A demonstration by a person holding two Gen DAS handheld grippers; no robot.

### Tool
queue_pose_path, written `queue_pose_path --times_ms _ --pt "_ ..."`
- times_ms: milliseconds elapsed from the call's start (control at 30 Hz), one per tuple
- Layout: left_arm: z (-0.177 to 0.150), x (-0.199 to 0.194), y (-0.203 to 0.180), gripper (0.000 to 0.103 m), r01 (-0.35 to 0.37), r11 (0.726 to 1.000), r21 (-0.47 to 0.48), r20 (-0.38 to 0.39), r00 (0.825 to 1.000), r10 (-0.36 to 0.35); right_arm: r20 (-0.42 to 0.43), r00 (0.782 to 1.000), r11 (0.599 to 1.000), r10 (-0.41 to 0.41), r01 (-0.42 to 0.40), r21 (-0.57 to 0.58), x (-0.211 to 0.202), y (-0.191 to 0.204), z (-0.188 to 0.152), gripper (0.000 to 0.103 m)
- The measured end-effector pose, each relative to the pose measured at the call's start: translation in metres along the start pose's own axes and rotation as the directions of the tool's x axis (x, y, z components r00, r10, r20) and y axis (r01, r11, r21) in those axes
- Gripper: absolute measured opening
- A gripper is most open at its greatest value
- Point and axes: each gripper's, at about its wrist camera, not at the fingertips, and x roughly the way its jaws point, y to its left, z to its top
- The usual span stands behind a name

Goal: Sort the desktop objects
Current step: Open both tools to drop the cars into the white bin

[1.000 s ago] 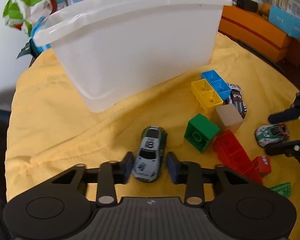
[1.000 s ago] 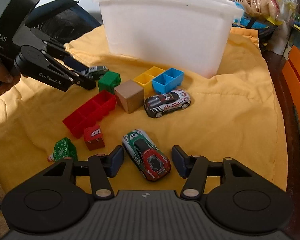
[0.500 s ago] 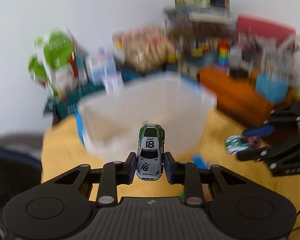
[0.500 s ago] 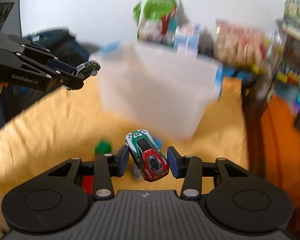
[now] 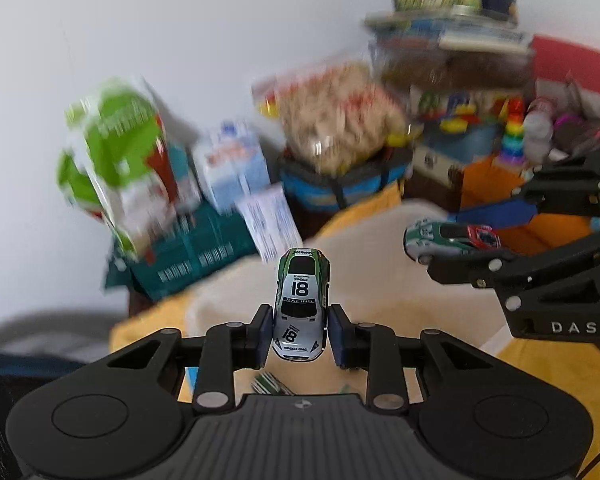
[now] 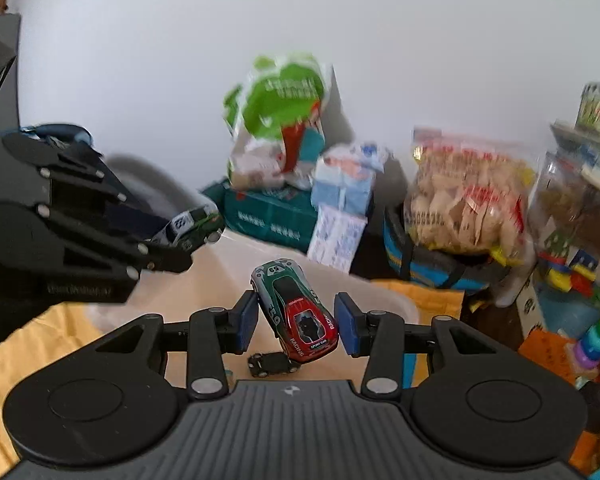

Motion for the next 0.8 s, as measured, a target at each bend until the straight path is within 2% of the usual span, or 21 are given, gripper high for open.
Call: queue_pose_path --times_ms 133,200,267,333,400,567,600,700,800 --pt "-0.016 0.03 0.001 0.034 0.017 1.0 -0.024 -0.049 0.999 -0.019 -0.068 0.998 1.0 0.0 0.001 0.012 0.029 0.001 -0.011 0.046" --pt "-0.021 0.034 0.0 0.046 0.017 1.0 -0.025 -0.064 0.998 -0.019 -0.09 0.996 1.0 -0.01 0.01 -0.001 0.036 0.004 -0.014 0.047" --pt "-0.022 0.031 -0.002 0.052 0.007 1.0 -0.015 -0.054 0.998 -0.008 -0.089 0.996 1.0 -0.018 0.017 -0.014 0.035 0.005 -0.015 0.053" --pt "-0.022 0.022 -0.001 0.055 -0.019 1.0 -0.013 -0.036 0.999 0.019 -0.073 0.997 1.0 -0.019 0.018 -0.019 0.029 0.006 -0.014 0.054" --pt "-0.019 0.01 -0.002 0.066 -0.062 0.998 -0.022 -0.014 0.998 0.061 -0.061 0.998 1.0 -0.021 0.02 -0.015 0.023 0.006 -0.012 0.055" --pt "-0.021 -0.036 -0.018 0.07 -0.143 0.99 0.008 0.049 0.989 0.142 -0.001 1.0 1.0 -0.016 0.016 -0.008 -0.01 0.002 -0.007 0.06" --pt "-0.024 -0.049 -0.025 0.074 -0.153 0.988 0.026 0.065 0.986 0.151 0.015 1.0 1.0 -0.012 0.012 -0.007 -0.022 0.001 -0.008 0.062" --pt "-0.042 -0.078 -0.042 0.077 -0.132 0.991 0.038 0.089 0.988 0.128 0.04 0.999 1.0 0.002 -0.002 0.003 -0.055 -0.001 -0.02 0.064" --pt "-0.069 -0.09 -0.057 0.077 -0.097 0.995 0.037 0.052 0.994 0.095 0.007 0.999 0.999 0.034 -0.034 0.032 -0.074 -0.003 -0.042 0.064"
